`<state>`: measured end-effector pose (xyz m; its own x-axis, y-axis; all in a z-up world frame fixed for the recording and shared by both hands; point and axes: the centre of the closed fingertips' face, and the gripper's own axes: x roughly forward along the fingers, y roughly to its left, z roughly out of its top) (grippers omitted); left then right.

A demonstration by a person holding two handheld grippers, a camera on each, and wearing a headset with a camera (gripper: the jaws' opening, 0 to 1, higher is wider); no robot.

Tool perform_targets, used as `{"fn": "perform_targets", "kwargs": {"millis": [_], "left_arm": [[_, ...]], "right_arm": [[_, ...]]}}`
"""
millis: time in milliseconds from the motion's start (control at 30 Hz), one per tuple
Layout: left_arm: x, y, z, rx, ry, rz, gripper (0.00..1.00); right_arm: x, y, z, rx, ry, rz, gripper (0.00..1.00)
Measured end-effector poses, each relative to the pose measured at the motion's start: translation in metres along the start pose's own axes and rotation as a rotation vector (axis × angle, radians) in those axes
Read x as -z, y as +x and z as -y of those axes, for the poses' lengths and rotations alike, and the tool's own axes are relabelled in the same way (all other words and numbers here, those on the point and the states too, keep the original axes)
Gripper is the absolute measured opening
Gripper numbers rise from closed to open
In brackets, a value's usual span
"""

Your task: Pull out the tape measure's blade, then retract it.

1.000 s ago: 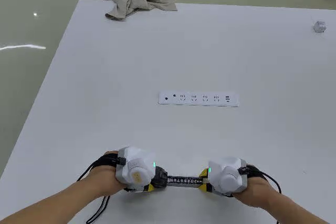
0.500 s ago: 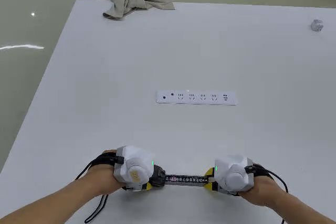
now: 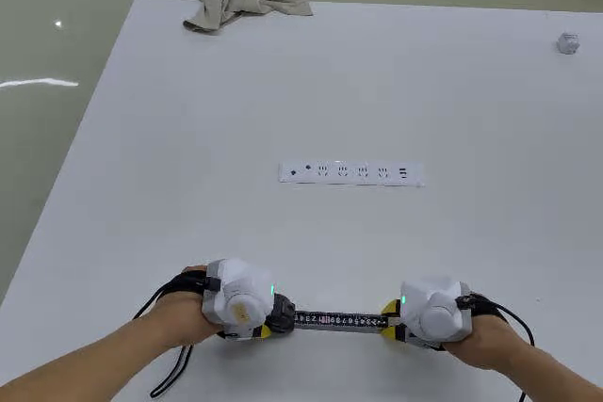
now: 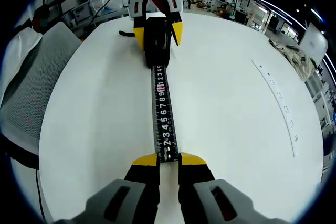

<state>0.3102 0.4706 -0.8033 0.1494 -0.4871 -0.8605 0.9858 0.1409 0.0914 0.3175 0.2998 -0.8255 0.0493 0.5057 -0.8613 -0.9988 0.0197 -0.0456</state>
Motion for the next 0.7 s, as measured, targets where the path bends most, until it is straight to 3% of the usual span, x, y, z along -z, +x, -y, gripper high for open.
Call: {"fn": "perform_targets", "kwargs": {"millis": [367,700], "left_arm": [[0.000,0.000,0.000,0.005,0.003,-0.005,0.36],[0.001,0.001,0.000,0.008,0.003,-0.011,0.36]], "right_arm": [[0.012,-0.007,0.001,0.005,0.020,-0.005,0.11],[0.034,-0.020,0.004,0.017,0.021,-0.029,0.11]]}}
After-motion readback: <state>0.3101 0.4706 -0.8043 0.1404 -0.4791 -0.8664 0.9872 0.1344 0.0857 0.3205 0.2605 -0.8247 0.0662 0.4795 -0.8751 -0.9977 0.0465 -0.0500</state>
